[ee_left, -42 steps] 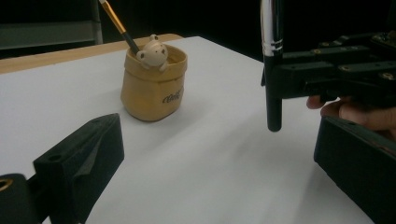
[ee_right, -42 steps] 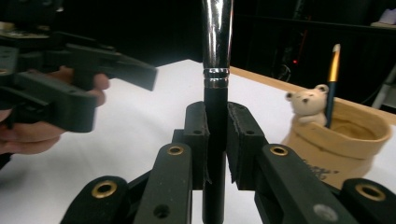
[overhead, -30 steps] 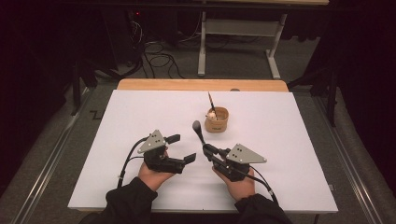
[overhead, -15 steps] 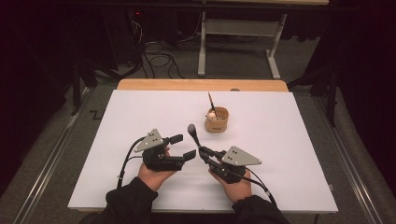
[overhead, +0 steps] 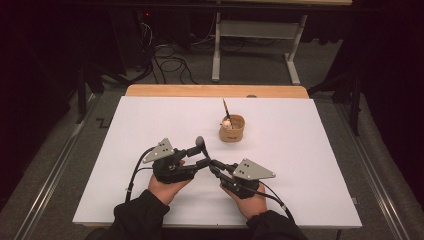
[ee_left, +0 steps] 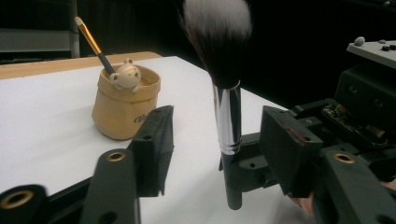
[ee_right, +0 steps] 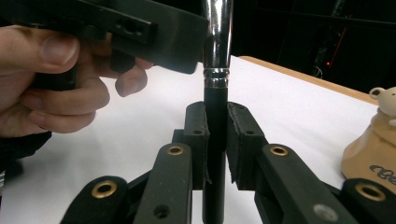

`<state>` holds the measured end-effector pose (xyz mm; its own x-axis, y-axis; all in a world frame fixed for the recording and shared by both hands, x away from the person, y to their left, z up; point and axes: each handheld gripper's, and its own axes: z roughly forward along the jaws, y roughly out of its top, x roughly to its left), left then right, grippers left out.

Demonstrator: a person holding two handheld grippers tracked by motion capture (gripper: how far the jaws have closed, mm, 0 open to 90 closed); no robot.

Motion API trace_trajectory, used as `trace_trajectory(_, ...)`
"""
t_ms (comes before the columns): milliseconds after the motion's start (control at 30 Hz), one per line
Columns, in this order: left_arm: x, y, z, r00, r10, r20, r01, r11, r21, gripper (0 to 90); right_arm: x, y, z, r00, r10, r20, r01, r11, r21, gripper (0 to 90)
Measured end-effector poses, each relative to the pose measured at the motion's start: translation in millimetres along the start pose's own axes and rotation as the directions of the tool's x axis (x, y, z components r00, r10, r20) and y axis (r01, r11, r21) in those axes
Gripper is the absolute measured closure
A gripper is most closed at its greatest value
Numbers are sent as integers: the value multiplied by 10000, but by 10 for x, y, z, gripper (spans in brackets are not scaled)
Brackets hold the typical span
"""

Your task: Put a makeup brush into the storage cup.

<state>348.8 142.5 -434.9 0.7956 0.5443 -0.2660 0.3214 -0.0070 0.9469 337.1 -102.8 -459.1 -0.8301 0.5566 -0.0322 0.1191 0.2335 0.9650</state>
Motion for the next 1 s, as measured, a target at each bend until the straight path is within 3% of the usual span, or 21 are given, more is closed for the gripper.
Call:
trace_trajectory(600, 17, -6, 3, 9998, -73, 203, 74, 10000, -54, 672, 33, -20, 40, 9998, -85, -158, 87, 9999, 126, 810)
trace_trajectory(800, 8, -10, -7, 9998, 143, 125, -141, 9999, -96, 734, 31, -28, 47, 9998, -88, -173, 91, 9998, 168, 809)
trace_trajectory(1000, 11, -12, -7, 9997, 95, 222, -92, 9999, -131, 754, 34, -31, 51, 9998, -81, -171, 83, 9998, 168, 809)
